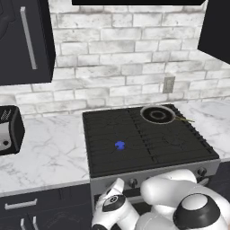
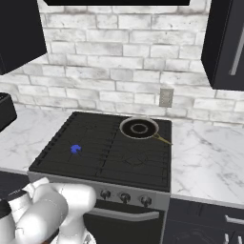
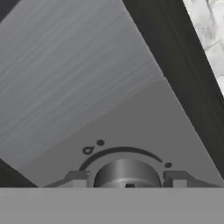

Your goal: Turn off the front left burner of the stove.

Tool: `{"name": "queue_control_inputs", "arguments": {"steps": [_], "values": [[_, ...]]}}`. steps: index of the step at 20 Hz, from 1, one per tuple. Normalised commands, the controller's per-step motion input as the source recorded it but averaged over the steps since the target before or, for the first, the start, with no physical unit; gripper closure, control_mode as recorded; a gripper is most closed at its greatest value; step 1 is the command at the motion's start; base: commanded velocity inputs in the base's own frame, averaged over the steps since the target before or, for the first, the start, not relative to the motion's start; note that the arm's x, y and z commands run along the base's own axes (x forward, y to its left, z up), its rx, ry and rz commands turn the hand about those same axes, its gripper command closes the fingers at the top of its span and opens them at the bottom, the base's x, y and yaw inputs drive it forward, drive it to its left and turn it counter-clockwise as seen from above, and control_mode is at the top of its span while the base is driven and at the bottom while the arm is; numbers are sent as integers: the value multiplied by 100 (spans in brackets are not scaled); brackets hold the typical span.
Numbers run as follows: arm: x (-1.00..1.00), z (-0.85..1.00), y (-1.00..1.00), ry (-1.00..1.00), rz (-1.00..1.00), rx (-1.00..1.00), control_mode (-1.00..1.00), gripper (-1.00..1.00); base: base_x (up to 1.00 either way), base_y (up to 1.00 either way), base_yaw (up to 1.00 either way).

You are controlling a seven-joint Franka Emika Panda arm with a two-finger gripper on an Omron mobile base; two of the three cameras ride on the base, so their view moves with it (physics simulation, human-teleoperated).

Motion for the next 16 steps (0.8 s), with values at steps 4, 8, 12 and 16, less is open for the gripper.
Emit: {"name": "queue_control_inputs", "arguments": {"steps": [4, 8, 12, 16], "values": [[2, 0, -36, -24, -7, 52, -100, 100, 0, 0, 0], [14, 0, -42, -24, -7, 50, -100, 100, 0, 0, 0], [25, 0, -37, -25, -8, 49, -100, 100, 0, 0, 0], [19, 0, -30, -23, -9, 48, -100, 100, 0, 0, 0]]}}
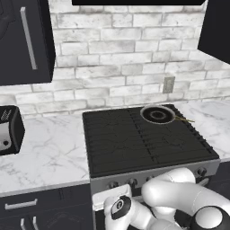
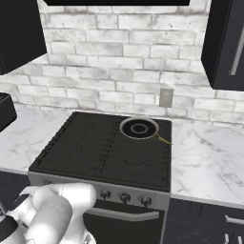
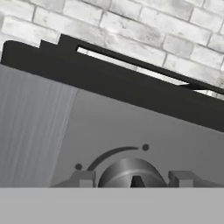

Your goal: Turn off the front left burner of the stove.

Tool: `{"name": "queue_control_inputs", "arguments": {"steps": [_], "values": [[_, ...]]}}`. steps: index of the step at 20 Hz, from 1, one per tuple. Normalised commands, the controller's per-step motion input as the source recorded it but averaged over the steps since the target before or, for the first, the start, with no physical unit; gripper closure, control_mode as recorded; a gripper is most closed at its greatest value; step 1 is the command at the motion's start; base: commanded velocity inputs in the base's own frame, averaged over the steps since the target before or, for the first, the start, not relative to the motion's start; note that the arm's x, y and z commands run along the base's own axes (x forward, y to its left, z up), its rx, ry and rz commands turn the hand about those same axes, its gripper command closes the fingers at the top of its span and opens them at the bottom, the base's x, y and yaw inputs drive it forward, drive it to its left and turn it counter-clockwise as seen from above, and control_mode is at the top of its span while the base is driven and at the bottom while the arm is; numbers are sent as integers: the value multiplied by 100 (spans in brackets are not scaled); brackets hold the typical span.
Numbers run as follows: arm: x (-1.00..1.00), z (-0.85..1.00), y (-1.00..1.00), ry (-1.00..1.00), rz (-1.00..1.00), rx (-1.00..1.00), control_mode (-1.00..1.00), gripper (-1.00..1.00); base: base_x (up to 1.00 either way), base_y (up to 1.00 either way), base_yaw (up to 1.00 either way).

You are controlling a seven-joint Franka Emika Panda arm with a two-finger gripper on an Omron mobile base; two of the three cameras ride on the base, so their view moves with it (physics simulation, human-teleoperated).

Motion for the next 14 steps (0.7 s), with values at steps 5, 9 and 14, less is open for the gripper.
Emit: {"name": "queue_control_inputs", "arguments": {"steps": [5, 9, 14], "values": [[20, 8, -31, -18, -10, 48, -100, 100, 0, 0, 0], [14, 11, -32, -8, -10, 52, -100, 100, 0, 0, 0], [6, 13, -33, -2, -10, 57, -100, 100, 0, 0, 0]]}}
